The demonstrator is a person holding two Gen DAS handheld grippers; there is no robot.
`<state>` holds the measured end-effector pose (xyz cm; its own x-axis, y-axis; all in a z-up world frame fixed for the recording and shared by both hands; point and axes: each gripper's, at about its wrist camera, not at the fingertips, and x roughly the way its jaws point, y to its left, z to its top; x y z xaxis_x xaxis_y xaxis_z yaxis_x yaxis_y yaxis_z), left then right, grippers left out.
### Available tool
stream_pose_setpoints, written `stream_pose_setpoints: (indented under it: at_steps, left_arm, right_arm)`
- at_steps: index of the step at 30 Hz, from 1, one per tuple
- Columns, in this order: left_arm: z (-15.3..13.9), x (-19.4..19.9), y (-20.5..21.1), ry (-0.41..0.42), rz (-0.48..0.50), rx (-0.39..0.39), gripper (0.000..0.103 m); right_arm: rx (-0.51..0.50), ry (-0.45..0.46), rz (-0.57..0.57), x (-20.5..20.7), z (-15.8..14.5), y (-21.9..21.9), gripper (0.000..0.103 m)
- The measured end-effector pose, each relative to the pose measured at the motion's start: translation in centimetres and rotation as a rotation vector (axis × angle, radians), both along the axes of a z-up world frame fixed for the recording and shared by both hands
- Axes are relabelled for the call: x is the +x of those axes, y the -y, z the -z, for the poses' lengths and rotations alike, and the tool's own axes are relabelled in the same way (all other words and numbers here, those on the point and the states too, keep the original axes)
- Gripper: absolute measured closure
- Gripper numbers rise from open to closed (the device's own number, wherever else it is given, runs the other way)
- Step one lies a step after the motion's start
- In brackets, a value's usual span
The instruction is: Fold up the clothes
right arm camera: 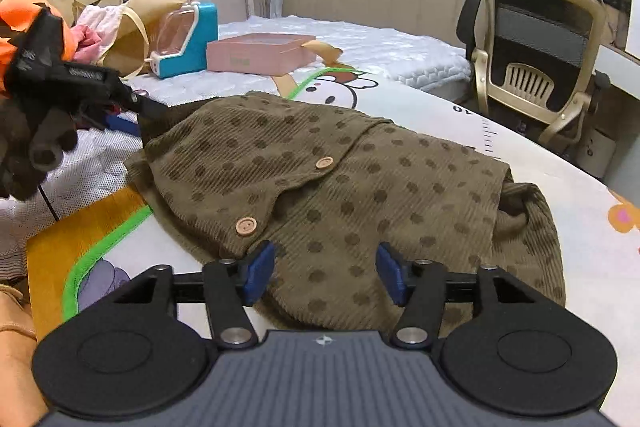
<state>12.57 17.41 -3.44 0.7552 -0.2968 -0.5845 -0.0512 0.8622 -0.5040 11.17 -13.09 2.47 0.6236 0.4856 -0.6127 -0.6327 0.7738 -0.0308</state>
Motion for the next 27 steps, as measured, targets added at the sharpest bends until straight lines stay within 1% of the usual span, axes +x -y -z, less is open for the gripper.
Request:
stream_pose_setpoints:
  at_steps: [3, 5, 7, 8, 10, 11, 13, 15, 16, 17, 18, 21, 22, 24, 25, 26, 27]
  left_arm:
    - [0.9, -0.1, -0.4, -0.014, -0.018, -0.027, 0.010]
    - [1.3, -0.1, -0.3, -0.008, -0.021, -0.052, 0.011]
    - [1.6, 0.0, -0.3, 0.008, -0.015, -0.084, 0.019]
    - [1.7, 0.1, -0.2, 0.014, -0.015, -0.103, 0.023]
    - [1.8, 0.2, -0.2, 0.020, -0.018, -0.142, 0.046]
    - [1.8, 0.2, -0.3, 0.022, -0.018, -0.160, 0.051]
    - [1.2, 0.1, -0.4, 0.041, -0.008, -0.199, 0.075]
    - [0.2, 0.1, -0.5, 0.066, 0.006, -0.238, 0.077]
    - [-0.6, 0.3, -0.4, 0.083, 0.020, -0.260, 0.077]
    - [-1.2, 0.7, -0.3, 0.097, 0.036, -0.276, 0.077]
    - [-1.7, 1.2, -0.1, 0.106, 0.051, -0.281, 0.076]
    - [-2.3, 2.9, 0.9, 0.108, 0.085, -0.291, 0.075]
    - [-2.2, 3.2, 0.8, 0.107, 0.081, -0.299, 0.072]
    - [-2.1, 3.4, 0.2, 0.109, 0.060, -0.319, 0.071]
    - [-2.0, 3.5, -0.1, 0.109, 0.049, -0.329, 0.068]
    - [-1.9, 3.7, -0.4, 0.110, 0.038, -0.339, 0.065]
    - [-1.9, 3.8, -0.7, 0.111, 0.028, -0.349, 0.060]
  right_arm:
    - [-0.036, -0.008, -0.005, 0.4, 0.9, -0.4, 0.041]
    - [-0.061, 0.021, -0.015, 0.3, -0.1, -0.8, 0.041]
    - [-0.051, 0.077, -0.031, 0.3, -1.6, -1.5, 0.040]
    - [-0.038, 0.100, -0.040, 0.4, -2.3, -1.9, 0.038]
    - [-0.006, 0.132, -0.056, 1.0, -3.6, -3.1, 0.036]
    - [0.009, 0.134, -0.069, 1.3, -4.0, -4.0, 0.036]
    - [0.034, 0.128, -0.116, 1.7, -4.5, -6.0, 0.035]
    - [0.007, 0.155, -0.211, 0.8, -4.4, -8.7, 0.029]
    - [-0.010, 0.172, -0.261, 0.3, -4.3, -10.1, 0.021]
    - [-0.038, 0.200, -0.311, -0.5, -4.1, -11.5, 0.017]
    - [-0.072, 0.219, -0.338, -0.9, -3.5, -12.7, 0.017]
    - [-0.171, 0.252, -0.382, -1.4, -1.4, -16.3, 0.017]
    - [-0.195, 0.250, -0.376, -1.2, -0.8, -17.2, 0.017]
    - [-0.224, 0.251, -0.325, 0.1, 0.0, -18.5, 0.017]
    - [-0.219, 0.260, -0.299, 0.7, 0.0, -18.6, 0.023]
    - [-0.192, 0.256, -0.273, 1.3, -0.3, -18.3, 0.042]
    - [-0.150, 0.233, -0.255, 1.9, -0.9, -17.7, 0.048]
